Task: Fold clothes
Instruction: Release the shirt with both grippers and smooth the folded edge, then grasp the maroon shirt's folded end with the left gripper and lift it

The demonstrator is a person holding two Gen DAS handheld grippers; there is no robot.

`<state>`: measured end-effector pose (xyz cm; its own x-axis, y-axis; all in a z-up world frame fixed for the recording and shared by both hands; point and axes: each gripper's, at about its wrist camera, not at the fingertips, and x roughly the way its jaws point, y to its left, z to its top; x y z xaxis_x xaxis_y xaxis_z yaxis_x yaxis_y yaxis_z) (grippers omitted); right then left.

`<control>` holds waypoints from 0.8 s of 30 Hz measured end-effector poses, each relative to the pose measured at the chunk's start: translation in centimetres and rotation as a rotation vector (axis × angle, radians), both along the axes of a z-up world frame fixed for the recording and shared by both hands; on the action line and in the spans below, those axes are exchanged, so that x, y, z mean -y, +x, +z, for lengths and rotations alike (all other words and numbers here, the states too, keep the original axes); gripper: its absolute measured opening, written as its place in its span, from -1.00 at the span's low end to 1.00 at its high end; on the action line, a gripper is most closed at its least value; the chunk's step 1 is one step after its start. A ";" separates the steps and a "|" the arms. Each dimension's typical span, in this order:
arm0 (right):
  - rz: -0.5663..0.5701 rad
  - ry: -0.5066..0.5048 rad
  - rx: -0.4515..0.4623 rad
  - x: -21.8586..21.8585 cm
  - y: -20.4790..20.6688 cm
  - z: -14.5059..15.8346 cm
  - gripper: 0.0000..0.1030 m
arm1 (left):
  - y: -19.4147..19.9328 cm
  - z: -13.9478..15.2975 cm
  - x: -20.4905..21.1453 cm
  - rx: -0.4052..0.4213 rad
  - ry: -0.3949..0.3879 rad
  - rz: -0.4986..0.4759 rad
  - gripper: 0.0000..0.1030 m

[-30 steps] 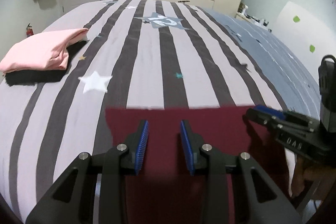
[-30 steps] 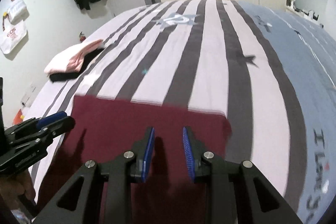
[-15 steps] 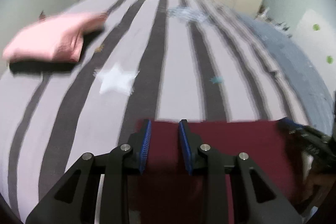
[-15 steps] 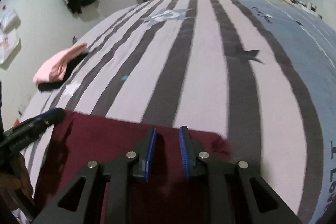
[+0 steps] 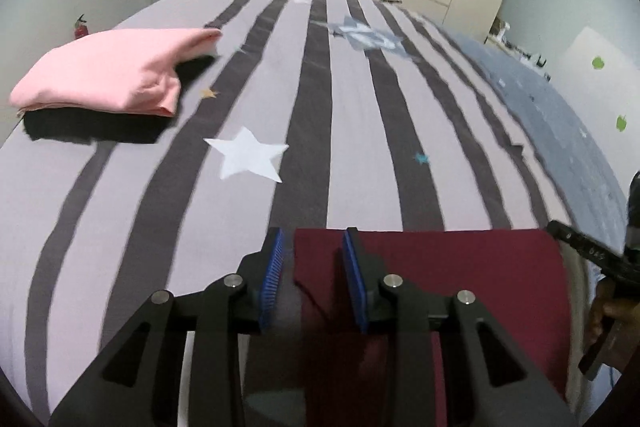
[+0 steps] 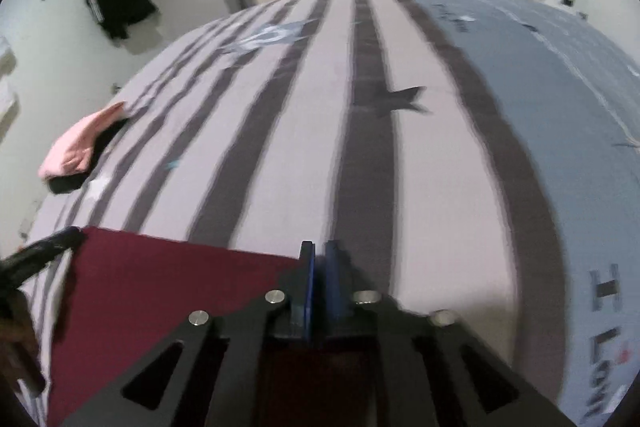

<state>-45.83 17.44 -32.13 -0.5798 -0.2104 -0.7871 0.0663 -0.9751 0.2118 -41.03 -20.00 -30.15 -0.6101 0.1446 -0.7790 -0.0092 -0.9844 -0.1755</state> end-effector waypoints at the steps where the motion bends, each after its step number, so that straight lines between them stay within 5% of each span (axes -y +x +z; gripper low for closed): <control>1: -0.016 -0.004 0.004 -0.7 0.1 0.2 -0.83 | 0.5 0.4 0.3 -0.005 0.006 0.001 -0.47; 10: 0.173 -0.004 0.007 1.1 8.6 3.7 -0.83 | 8.9 2.4 -1.4 0.011 0.026 -0.092 -0.46; 19: 0.266 -0.012 0.069 3.6 16.3 2.9 -0.77 | 15.5 -2.4 -3.1 0.123 -0.070 -0.137 -0.46; 22: 0.256 -0.010 0.087 3.6 17.2 2.3 -0.77 | 16.1 -3.3 -1.8 0.119 -0.039 -0.092 -0.14; 24: 0.250 -0.008 0.099 3.6 17.8 1.8 -0.78 | 16.0 -2.9 -0.8 0.125 -0.011 -0.051 -0.11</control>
<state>-28.00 13.88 -30.31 -0.4295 -0.3437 -0.8351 0.2834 -0.9293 0.2367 -25.07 -19.18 -33.05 -0.5006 0.1638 -0.8500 -0.0378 -0.9851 -0.1675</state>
